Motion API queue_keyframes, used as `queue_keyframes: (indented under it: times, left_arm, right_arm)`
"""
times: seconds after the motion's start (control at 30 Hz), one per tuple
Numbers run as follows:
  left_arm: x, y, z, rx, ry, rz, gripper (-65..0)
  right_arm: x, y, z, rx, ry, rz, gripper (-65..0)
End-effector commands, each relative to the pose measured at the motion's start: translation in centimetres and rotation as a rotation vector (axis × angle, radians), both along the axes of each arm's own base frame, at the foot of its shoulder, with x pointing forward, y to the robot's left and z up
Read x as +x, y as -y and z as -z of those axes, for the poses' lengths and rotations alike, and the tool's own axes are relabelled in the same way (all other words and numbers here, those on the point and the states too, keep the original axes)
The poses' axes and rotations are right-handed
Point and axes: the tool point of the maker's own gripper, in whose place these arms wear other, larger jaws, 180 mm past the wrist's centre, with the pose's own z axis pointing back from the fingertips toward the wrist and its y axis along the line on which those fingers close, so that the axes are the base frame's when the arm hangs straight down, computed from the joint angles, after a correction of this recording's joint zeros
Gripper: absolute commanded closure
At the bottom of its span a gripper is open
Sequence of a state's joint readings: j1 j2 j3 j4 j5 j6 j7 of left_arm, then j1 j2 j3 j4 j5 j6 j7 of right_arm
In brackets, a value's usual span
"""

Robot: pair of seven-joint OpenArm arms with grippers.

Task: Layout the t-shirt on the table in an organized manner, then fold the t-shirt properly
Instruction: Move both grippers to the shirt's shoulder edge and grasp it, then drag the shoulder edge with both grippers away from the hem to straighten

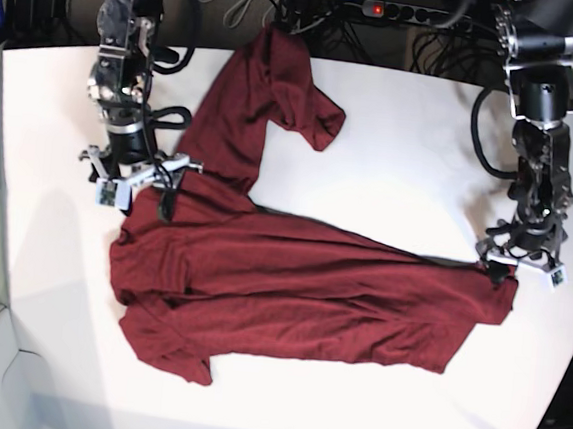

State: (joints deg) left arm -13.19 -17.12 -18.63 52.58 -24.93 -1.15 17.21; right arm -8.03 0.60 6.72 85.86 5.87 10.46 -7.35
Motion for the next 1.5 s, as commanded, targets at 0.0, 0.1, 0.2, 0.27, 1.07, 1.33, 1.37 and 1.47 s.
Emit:
queue_keyframes:
  times: [0.0, 0.1, 0.2, 0.27, 1.07, 1.33, 1.37, 1.47]
  left_arm:
    - [0.4, -0.4, -0.5, 0.0, 0.004, -0.001, -50.3]
    - [0.6, 0.0, -0.6, -0.007, 0.009, 0.002, -50.3]
    - [0.4, 0.0, -0.3, -0.01, 0.0, 0.0, -50.2]
    - [0.4, 0.0, -0.3, -0.008, -0.001, 0.002, -50.1]
    - [0.6, 1.4, 0.4, 0.132, -0.07, 0.118, 0.0]
    - [0.7, 1.7, -0.5, 0.133, -0.046, 0.126, -0.3]
    - [0.1, 1.7, -0.4, 0.138, -0.049, 0.129, -0.4]
    - [-1.0, 1.3, -2.4, 0.158, 0.013, 0.113, -0.4]
  right_arm:
    - [0.2, 0.0, -1.0, -0.002, 0.039, -0.004, -40.1]
    - [0.0, -0.3, -0.7, 0.0, 0.031, -0.011, -40.1]
    - [-0.5, -0.3, -0.4, -0.001, 0.022, -0.011, -40.1]
    - [-0.5, -0.3, -0.6, -0.002, 0.026, -0.011, -40.1]
    - [-1.8, -0.1, -0.3, -0.008, 0.01, -0.009, -40.0]
    - [-1.9, 0.1, -0.3, -0.011, 0.009, -0.008, -40.0]
    - [-1.9, 0.1, -0.3, -0.011, 0.009, -0.008, -40.0]
    - [-1.9, 0.0, -0.3, -0.01, 0.009, -0.007, -40.0]
